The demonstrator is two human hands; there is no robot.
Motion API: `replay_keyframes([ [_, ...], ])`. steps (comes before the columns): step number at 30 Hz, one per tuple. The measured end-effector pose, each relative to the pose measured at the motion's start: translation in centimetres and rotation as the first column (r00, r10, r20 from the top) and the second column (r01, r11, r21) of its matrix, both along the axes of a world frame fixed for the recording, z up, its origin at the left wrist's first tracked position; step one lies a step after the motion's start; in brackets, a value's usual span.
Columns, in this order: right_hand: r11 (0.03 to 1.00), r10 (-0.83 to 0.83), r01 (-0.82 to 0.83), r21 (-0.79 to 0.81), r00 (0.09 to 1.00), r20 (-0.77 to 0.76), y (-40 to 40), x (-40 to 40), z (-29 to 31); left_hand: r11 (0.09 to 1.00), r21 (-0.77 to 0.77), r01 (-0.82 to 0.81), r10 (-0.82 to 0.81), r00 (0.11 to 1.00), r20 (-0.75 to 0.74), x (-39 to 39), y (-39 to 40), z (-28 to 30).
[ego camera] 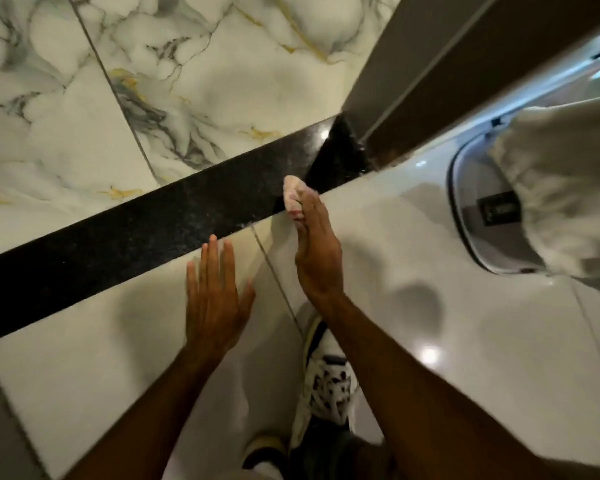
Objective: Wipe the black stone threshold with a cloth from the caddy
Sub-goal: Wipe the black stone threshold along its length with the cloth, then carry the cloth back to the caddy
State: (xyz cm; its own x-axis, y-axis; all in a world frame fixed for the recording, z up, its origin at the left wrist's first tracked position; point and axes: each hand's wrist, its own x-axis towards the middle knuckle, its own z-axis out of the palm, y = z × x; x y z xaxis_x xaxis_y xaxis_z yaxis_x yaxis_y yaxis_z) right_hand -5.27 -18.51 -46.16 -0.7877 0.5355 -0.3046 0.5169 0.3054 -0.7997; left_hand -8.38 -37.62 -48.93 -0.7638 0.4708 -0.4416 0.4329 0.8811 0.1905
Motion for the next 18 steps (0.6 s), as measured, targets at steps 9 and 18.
replay_keyframes([
  [9,0.913,-0.406,0.407,-0.017,0.913,0.044,2.9,11.4,30.8,0.91,0.137,0.392,-0.395,0.919,-0.007,5.4,6.0,32.8],
  [18,0.735,-0.676,0.672,-0.085,0.737,-0.017,12.3,18.2,49.5,0.736,0.218,0.641,-0.648,0.76,-0.047,8.9,21.2,50.3],
])
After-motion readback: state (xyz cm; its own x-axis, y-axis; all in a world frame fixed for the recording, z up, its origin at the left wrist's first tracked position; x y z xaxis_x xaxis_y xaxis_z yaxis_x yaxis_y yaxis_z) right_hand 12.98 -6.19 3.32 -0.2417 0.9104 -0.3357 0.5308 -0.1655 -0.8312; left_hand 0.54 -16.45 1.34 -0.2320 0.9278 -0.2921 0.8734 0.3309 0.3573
